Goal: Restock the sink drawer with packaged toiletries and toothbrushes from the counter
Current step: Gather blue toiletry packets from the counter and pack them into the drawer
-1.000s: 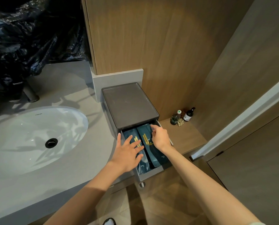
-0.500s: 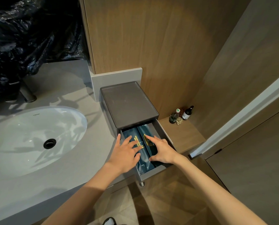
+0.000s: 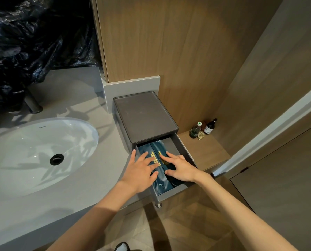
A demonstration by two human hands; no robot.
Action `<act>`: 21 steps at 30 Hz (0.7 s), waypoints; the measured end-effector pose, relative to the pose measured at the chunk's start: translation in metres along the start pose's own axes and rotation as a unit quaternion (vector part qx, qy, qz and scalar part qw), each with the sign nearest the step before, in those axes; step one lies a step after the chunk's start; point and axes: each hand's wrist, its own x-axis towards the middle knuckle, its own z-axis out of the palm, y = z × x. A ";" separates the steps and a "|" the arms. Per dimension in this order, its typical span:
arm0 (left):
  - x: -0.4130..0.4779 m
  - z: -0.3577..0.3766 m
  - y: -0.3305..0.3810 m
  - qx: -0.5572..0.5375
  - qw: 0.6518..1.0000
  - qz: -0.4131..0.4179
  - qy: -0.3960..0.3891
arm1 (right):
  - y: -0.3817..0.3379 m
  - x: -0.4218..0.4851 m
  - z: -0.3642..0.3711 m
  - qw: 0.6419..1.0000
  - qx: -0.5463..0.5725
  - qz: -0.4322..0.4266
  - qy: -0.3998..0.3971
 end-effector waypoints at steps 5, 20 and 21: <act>0.001 0.000 0.000 0.005 1.000 0.000 0.002 | 0.004 -0.002 0.001 0.998 -0.048 0.024 -0.030; -0.020 0.001 -0.017 -0.041 0.995 -0.029 0.089 | -0.001 -0.009 -0.001 0.994 -0.077 -0.039 0.065; -0.024 0.002 -0.021 -0.045 0.994 -0.032 0.099 | 0.000 -0.008 0.000 0.992 -0.095 -0.053 0.062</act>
